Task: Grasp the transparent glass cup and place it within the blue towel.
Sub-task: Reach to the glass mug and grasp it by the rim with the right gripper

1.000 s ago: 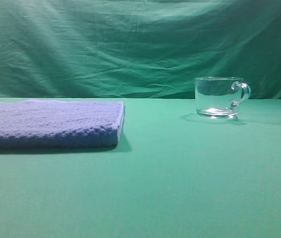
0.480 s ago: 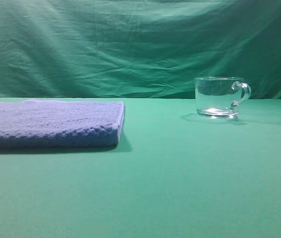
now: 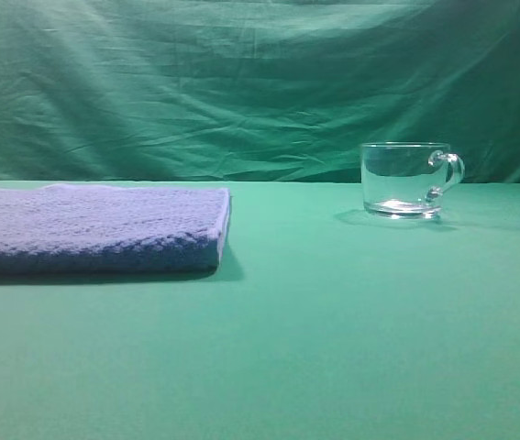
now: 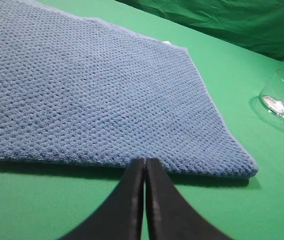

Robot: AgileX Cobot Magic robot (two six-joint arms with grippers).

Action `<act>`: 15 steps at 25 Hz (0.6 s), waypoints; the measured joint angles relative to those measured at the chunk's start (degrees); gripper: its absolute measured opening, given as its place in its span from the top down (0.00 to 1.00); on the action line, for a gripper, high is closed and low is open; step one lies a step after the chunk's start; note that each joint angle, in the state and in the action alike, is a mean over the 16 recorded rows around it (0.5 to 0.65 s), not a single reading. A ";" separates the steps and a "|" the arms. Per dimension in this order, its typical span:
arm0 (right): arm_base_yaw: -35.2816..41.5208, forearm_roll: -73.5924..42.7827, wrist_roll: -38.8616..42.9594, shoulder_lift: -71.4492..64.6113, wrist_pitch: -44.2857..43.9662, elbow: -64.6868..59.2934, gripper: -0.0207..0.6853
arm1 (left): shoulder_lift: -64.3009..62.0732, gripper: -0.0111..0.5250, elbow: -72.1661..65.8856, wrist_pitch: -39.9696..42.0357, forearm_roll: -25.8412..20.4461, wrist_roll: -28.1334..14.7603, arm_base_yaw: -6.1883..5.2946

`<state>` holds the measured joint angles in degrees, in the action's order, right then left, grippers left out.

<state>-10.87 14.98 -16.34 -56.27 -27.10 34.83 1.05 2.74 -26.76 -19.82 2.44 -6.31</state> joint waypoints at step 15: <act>0.00 -0.01 -8.03 -33.66 -14.73 28.18 0.50 | 0.00 0.98 0.00 0.00 0.00 0.00 0.00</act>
<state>-10.87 14.97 -24.37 -89.93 -41.83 63.01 1.05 2.74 -26.76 -19.82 2.44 -6.31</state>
